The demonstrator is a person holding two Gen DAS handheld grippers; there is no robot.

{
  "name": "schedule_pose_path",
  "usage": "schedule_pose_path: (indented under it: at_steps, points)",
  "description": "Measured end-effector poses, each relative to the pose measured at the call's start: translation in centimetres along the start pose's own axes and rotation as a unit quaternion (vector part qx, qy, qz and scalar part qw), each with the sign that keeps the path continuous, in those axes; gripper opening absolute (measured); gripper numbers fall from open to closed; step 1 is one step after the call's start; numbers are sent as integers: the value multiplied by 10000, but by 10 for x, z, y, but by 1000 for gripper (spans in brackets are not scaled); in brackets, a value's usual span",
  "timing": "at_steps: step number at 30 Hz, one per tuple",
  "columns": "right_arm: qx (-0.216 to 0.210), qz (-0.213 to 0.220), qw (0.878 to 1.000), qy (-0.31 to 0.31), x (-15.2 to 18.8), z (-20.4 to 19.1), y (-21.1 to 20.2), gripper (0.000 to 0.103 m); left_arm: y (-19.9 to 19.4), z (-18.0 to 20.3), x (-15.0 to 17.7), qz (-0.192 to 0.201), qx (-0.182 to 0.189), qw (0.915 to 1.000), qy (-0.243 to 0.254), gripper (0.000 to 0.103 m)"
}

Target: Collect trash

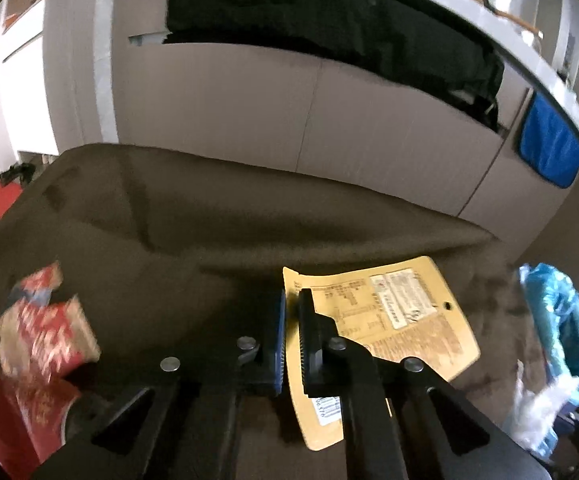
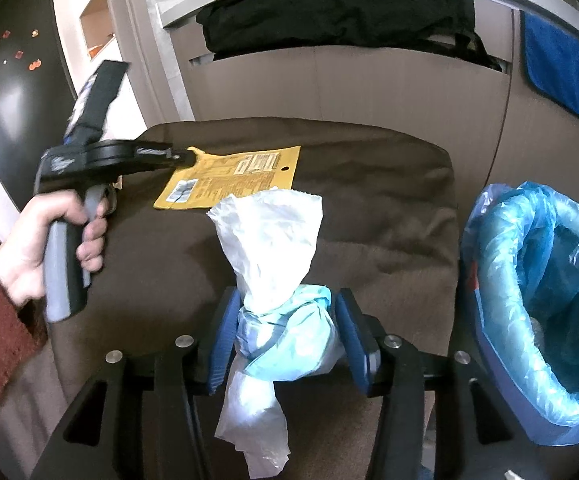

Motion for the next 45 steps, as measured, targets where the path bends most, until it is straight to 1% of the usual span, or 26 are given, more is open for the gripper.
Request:
schedule_pose_path:
  at_steps: [2, 4, 7, 13, 16, 18, 21, 23, 26, 29, 30, 32, 34, 37, 39, 41, 42, 43, 44, 45]
  points:
    - [-9, -4, 10000, 21, 1, 0, 0, 46, -16, -2, 11, 88, 25, 9999, -96, 4]
    - [-29, -8, 10000, 63, 2, 2, -1, 46, -33, -1, 23, 154, 5, 9999, -74, 3]
    - [-49, -12, 9999, 107, 4, 4, -2, 46, -64, 6, 43, 263, -36, 9996, 59, 3]
    - [-103, -41, 9999, 108, 12, 6, -9, 45, -125, 26, 77, 571, 43, 9978, 319, 3]
    - [-106, -62, 9999, -10, 18, 4, -16, 45, -144, 41, 100, 512, 144, 9977, 411, 3]
    - [-173, -128, 9997, -91, 26, 0, -24, 45, -151, 48, 114, 433, 196, 9982, 363, 3]
    - [-188, -108, 9996, -170, 38, -4, -35, 46, -161, 58, 139, 340, 257, 9987, 288, 3]
    - [-175, -66, 9995, -260, 48, -7, -44, 46, -165, 61, 149, 300, 297, 9989, 220, 6]
    - [-126, -43, 9990, -436, 56, -10, -54, 46, -165, 61, 159, 134, 469, 9988, 89, 10]
    - [34, 28, 9976, -691, 58, -10, -64, 46, -165, 57, 160, 134, 488, 9987, -106, 29]
    - [79, 146, 9965, -814, 58, -11, -70, 46, -167, 55, 160, 188, 502, 9984, -177, 32]
    - [59, 317, 9953, -908, 57, -12, -79, 48, -169, 55, 158, 255, 436, 9985, -214, 34]
    - [-17, 371, 9946, -974, 54, -12, -83, 54, -170, 54, 156, 300, 331, 9989, -161, 39]
    - [-129, 177, 9950, -974, 48, -12, -73, 55, -167, 56, 153, 234, 263, 9993, -88, 41]
    - [-95, 23, 9949, -999, 49, -15, -64, 55, -160, 59, 151, 74, 213, 9997, -26, 41]
    - [-27, -74, 9941, -1079, 52, -20, -55, 54, -155, 60, 151, -1, 162, 9999, 37, 41]
    - [45, -109, 9934, -1137, 54, -22, -52, 52, -151, 61, 150, -36, 111, 9999, 80, 41]
    - [96, -144, 9929, -1180, 56, -23, -49, 48, -148, 61, 149, -61, 51, 9999, 115, 41]
    - [69, -137, 9930, -1169, 57, -22, -49, 46, -144, 61, 149, -89, -2, 9999, 137, 41]
    - [-16, -83, 9944, -1052, 58, -20, -50, 45, -141, 60, 148, -123, -52, 9998, 143, 41]
Point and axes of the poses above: each gripper's, at about its wrist camera, not at the fingertips, and y roughly the way its jaws point, z to its right, x to its underside, the point moved 1 cm from there along y, roughly the way its jaws point, and after that the axes turned 9 degrees about x, right-handed, at the moved point
